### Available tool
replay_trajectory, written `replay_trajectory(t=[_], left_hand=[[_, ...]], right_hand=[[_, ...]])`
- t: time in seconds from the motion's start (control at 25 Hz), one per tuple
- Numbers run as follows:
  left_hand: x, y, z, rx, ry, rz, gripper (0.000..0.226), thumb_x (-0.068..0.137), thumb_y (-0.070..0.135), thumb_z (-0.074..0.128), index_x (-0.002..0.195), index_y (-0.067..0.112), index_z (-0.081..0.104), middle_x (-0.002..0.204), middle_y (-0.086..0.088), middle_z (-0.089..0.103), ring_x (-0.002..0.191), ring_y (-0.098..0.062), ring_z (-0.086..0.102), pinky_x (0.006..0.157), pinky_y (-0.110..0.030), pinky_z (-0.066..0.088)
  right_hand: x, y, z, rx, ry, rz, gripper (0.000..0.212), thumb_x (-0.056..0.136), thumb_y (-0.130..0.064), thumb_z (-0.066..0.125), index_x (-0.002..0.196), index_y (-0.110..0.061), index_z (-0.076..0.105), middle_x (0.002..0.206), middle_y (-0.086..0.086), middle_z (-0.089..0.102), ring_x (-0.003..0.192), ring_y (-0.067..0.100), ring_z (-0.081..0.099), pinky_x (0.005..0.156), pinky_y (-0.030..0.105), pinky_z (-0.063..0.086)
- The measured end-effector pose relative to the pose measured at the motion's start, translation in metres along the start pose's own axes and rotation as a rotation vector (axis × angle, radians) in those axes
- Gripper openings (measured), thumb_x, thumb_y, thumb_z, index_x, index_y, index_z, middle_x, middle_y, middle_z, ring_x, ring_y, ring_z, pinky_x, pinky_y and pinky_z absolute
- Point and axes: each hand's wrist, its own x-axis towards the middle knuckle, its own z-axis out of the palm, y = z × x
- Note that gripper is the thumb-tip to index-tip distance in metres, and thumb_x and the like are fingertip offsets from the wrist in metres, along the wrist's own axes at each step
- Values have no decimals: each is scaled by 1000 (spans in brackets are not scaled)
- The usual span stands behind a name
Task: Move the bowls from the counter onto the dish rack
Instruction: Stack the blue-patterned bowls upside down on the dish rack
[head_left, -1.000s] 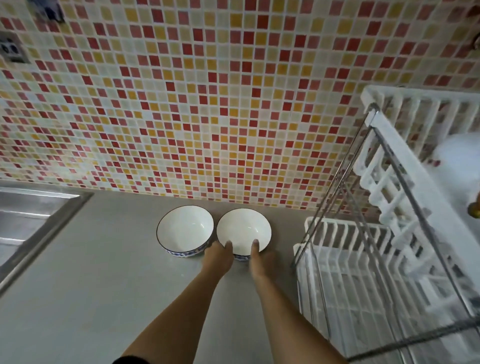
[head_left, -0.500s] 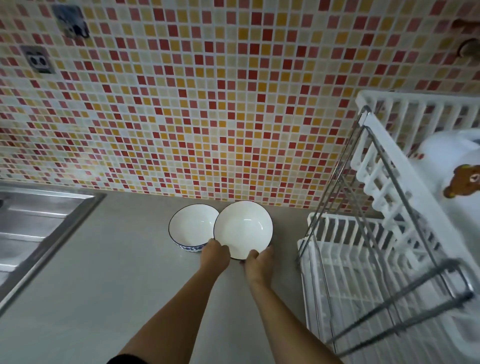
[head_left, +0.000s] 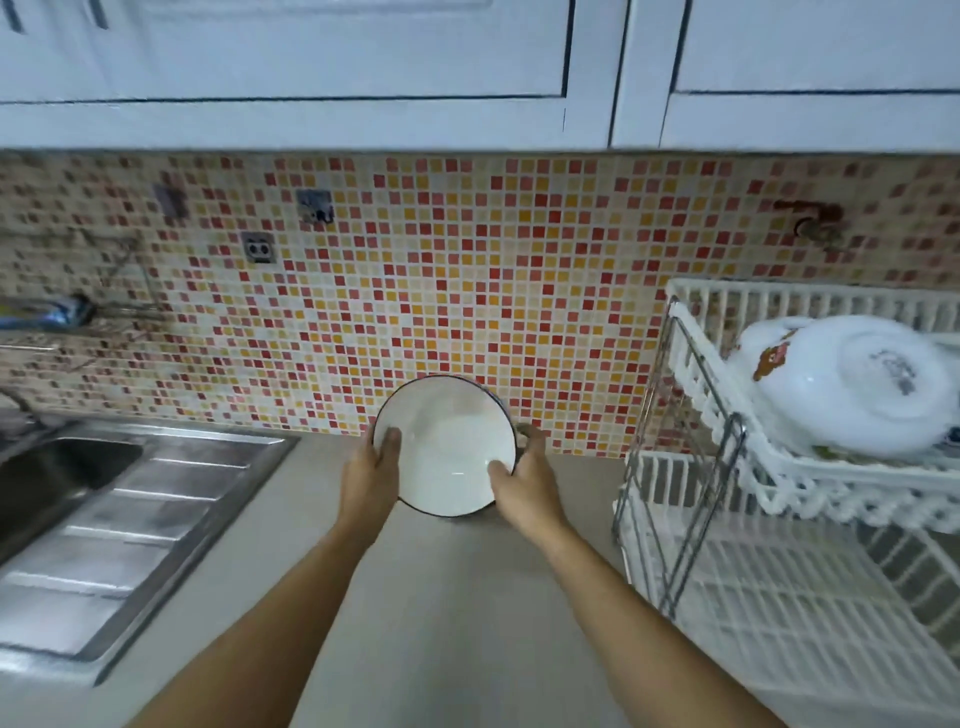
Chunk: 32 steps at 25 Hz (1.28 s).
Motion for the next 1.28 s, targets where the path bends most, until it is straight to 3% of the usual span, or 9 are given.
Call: replay_trajectory(t=[0.2, 0.4, 0.48, 0.68, 0.76, 0.84, 0.96, 1.16, 1.28], left_hand=[[-19, 85, -46, -201, -127, 205, 45, 89, 59, 38, 124, 35, 49, 119, -3, 59, 114, -27, 58, 95, -49, 51], [-45, 170, -55, -68, -253, 569, 108, 54, 95, 20, 144, 35, 26, 153, 1, 30, 134, -18, 36, 110, -48, 34], [-55, 198, -44, -42, -264, 660, 115, 51, 97, 12, 146, 32, 25, 154, 3, 30, 134, -15, 35, 111, -47, 31], [-86, 261, 8, 49, -433, 837, 102, 63, 89, 24, 147, 32, 17, 132, 10, 51, 112, -7, 53, 96, -28, 35], [-97, 281, 31, 123, -487, 887, 90, 68, 78, 33, 146, 37, 13, 124, 11, 56, 100, 0, 58, 88, -19, 38], [-109, 301, 62, 167, -566, 939, 87, 67, 75, 38, 144, 42, 12, 127, 11, 54, 104, -7, 59, 92, -23, 40], [-126, 327, 113, 163, -671, 946, 83, 71, 72, 47, 142, 44, 14, 129, 6, 55, 103, -14, 59, 96, -32, 43], [-152, 355, 200, 153, -769, 974, 70, 72, 64, 60, 131, 42, 30, 106, 10, 63, 85, -5, 67, 76, -23, 57], [-166, 357, 253, 114, -726, 954, 64, 68, 60, 68, 119, 38, 38, 99, 7, 64, 82, -9, 69, 65, -21, 60]], right_hand=[[-23, -81, -40, -159, 95, -372, 47, 95, -4, 40, 139, -22, 36, 132, 2, 53, 116, 21, 54, 95, 23, 42], [-48, -131, -104, -343, 331, -649, 58, 90, -4, 53, 143, -17, 33, 135, 4, 46, 111, 14, 50, 95, 28, 43], [-57, -141, -133, -407, 421, -712, 62, 88, -2, 56, 143, -17, 32, 136, 7, 45, 109, 21, 53, 91, 34, 46], [-65, -141, -232, -671, 602, -955, 70, 75, 4, 55, 135, -22, 29, 131, 18, 47, 85, 39, 62, 62, 38, 56], [-66, -135, -269, -761, 650, -976, 80, 69, 12, 59, 135, -21, 28, 133, 11, 43, 82, 41, 62, 55, 40, 57], [-69, -123, -309, -821, 683, -986, 83, 68, 14, 61, 136, -20, 28, 133, 5, 39, 81, 40, 62, 52, 41, 56], [-70, -102, -369, -851, 676, -957, 81, 69, 13, 60, 138, -14, 26, 132, 19, 46, 78, 43, 62, 51, 44, 56], [-56, -62, -459, -891, 634, -902, 92, 66, 18, 68, 139, -17, 25, 133, 22, 46, 55, 32, 60, 52, 43, 57], [-46, -36, -504, -889, 625, -878, 90, 68, 12, 72, 138, -21, 27, 138, 21, 41, 84, 34, 64, 82, 34, 54]])
